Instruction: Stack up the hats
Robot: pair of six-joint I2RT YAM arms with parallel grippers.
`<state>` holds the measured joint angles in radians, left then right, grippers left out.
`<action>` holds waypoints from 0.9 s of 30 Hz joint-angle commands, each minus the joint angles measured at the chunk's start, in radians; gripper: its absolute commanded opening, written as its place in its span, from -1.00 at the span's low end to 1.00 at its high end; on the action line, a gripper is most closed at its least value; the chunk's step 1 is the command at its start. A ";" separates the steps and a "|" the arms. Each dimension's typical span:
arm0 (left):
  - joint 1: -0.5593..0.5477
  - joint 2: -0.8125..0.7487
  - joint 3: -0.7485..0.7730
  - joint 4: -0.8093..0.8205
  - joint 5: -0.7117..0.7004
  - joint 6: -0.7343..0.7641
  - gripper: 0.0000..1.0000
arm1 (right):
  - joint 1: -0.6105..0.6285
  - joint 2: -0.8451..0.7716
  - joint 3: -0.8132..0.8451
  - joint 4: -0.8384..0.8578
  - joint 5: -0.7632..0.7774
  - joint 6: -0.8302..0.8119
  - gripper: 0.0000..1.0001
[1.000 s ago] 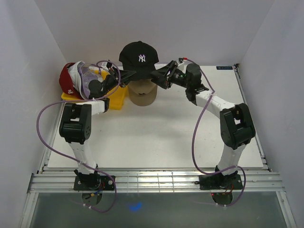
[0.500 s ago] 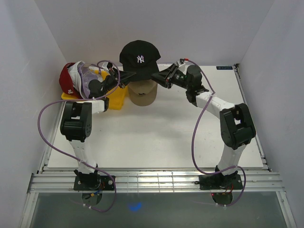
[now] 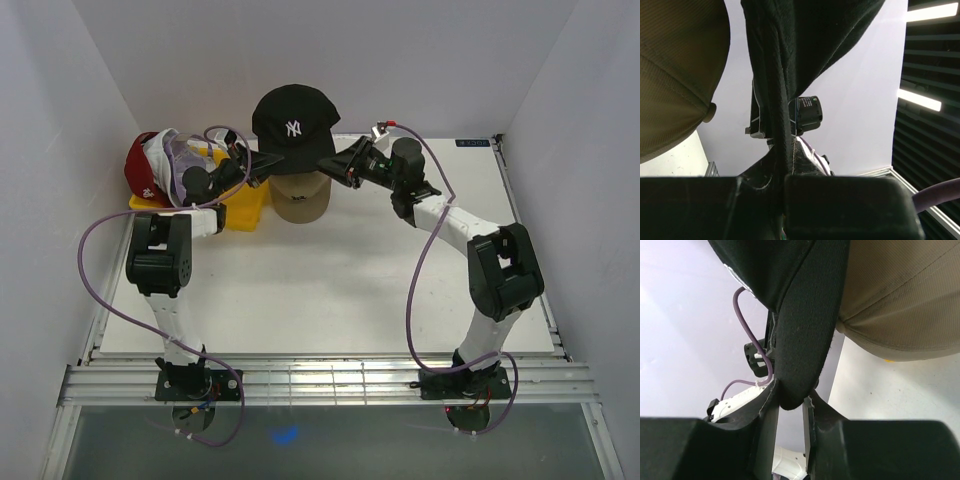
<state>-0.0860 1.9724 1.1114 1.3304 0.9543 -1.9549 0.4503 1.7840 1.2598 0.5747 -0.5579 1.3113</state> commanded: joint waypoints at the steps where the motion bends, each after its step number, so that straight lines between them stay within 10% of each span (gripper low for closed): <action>1: -0.005 -0.015 0.027 0.129 0.078 0.019 -1.00 | 0.034 -0.055 -0.019 -0.003 -0.039 -0.115 -0.59; 27: 0.045 -0.056 -0.128 -0.046 0.115 0.128 -1.00 | 0.062 -0.041 -0.203 0.068 -0.016 -0.124 -0.69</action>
<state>-0.0505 1.9709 0.9928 1.3087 1.0698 -1.8652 0.4927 1.7432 1.0763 0.6090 -0.5354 1.2587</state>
